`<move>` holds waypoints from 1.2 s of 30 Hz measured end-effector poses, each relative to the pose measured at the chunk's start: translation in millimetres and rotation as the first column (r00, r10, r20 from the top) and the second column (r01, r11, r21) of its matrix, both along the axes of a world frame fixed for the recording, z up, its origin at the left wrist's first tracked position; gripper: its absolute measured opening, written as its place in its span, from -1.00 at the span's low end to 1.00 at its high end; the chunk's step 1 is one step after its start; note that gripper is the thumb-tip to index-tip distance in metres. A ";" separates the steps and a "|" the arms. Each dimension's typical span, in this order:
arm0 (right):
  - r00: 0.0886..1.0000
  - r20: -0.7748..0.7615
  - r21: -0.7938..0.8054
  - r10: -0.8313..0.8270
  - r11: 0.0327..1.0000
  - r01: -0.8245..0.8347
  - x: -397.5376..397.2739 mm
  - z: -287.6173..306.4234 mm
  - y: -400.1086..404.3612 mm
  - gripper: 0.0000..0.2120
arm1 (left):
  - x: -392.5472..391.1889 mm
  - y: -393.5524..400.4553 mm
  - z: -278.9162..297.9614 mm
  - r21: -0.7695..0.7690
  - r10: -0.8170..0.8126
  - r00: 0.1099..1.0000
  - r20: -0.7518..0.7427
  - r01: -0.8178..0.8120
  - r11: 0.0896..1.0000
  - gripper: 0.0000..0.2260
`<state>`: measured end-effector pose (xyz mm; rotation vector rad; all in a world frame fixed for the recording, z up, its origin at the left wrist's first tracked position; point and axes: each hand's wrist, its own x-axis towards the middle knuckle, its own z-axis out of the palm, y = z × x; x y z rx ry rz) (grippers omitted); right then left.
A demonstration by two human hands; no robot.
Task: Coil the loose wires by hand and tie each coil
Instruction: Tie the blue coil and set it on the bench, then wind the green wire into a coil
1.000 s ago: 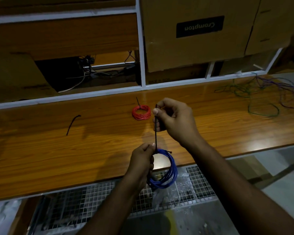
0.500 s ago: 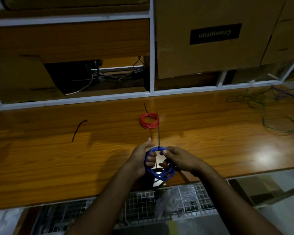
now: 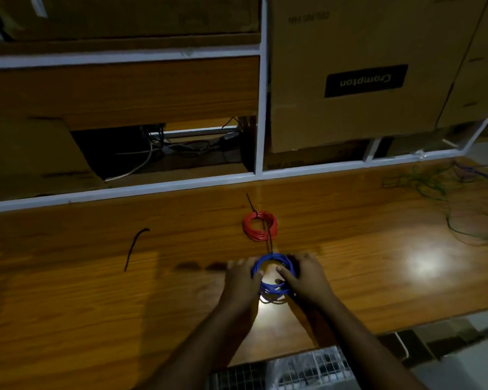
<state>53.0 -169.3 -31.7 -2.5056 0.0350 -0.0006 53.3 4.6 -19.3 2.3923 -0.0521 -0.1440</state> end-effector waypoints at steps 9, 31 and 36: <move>0.971 0.076 0.086 -0.225 0.972 0.218 -4.2 -7.6 9.9 -0.65 | 2.6 16.2 -16.6 -0.033 -0.012 0.995 0.101 0.016 0.999 -0.53; 0.905 0.348 -0.338 -0.243 0.868 0.363 -27.6 -0.5 -175.4 -0.54 | 38.5 -182.9 10.3 0.165 -0.585 0.756 0.292 0.563 0.810 -0.52; 0.922 0.300 -0.362 -0.247 0.864 0.349 -21.6 -8.4 -280.2 -0.54 | 42.1 -283.1 -4.7 0.206 -0.584 0.774 0.243 0.548 0.811 -0.55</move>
